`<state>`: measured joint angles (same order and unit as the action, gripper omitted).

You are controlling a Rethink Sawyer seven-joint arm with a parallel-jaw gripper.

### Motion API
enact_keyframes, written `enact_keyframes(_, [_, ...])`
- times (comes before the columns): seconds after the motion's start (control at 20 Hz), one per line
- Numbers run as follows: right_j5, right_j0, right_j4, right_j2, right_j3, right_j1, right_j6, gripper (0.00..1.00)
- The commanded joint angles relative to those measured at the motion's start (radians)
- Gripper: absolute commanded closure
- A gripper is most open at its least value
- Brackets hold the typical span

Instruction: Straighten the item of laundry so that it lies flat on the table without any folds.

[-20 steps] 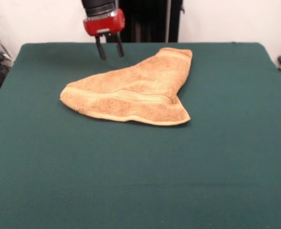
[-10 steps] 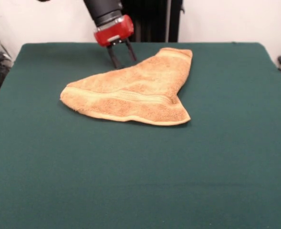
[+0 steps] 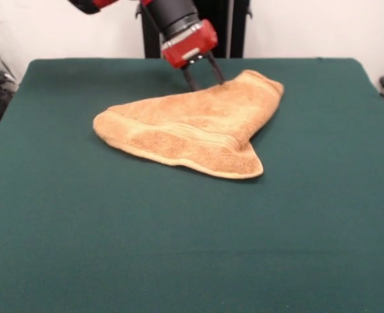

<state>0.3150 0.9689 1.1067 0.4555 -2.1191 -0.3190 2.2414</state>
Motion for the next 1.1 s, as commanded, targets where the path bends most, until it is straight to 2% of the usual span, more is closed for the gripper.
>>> enact_keyframes(0.05, [0.205,-0.158,-0.123,-0.098,0.068,-0.005,0.004,0.00])
enact_keyframes(0.3, [0.254,-0.179,-0.123,-0.121,0.085,0.019,0.018,0.00])
enact_keyframes(0.4, [0.261,-0.207,-0.145,-0.159,0.083,0.006,0.019,0.00])
enact_keyframes(0.45, [0.293,-0.191,-0.127,-0.195,0.094,0.044,0.002,0.00])
enact_keyframes(0.9, [0.512,-0.305,-0.297,-0.347,0.072,0.054,-0.059,0.00])
enact_keyframes(1.1, [0.606,-0.375,-0.355,-0.419,0.054,0.013,-0.111,0.00])
